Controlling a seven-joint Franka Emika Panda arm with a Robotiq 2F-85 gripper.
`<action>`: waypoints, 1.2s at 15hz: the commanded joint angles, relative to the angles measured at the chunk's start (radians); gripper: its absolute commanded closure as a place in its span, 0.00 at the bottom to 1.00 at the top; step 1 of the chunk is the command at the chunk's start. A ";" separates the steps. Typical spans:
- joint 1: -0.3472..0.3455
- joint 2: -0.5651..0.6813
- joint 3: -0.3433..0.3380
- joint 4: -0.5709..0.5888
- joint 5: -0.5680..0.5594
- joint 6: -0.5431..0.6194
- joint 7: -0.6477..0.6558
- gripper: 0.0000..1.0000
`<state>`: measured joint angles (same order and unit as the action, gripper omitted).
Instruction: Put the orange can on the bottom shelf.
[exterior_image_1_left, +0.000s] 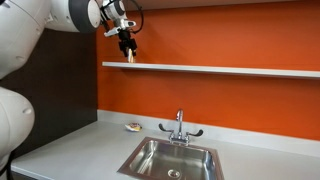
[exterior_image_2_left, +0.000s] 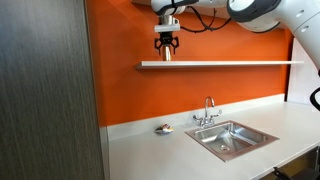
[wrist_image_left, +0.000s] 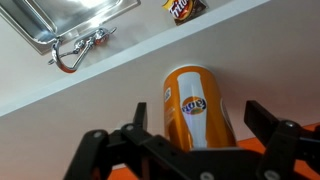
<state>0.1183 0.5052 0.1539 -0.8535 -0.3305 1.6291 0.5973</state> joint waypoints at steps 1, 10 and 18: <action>0.005 -0.007 -0.003 0.024 -0.001 -0.033 0.017 0.00; 0.006 -0.082 0.005 -0.052 0.014 -0.015 0.040 0.00; 0.007 -0.205 0.004 -0.210 0.024 0.008 0.090 0.00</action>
<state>0.1337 0.3906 0.1552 -0.9472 -0.3250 1.6291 0.6418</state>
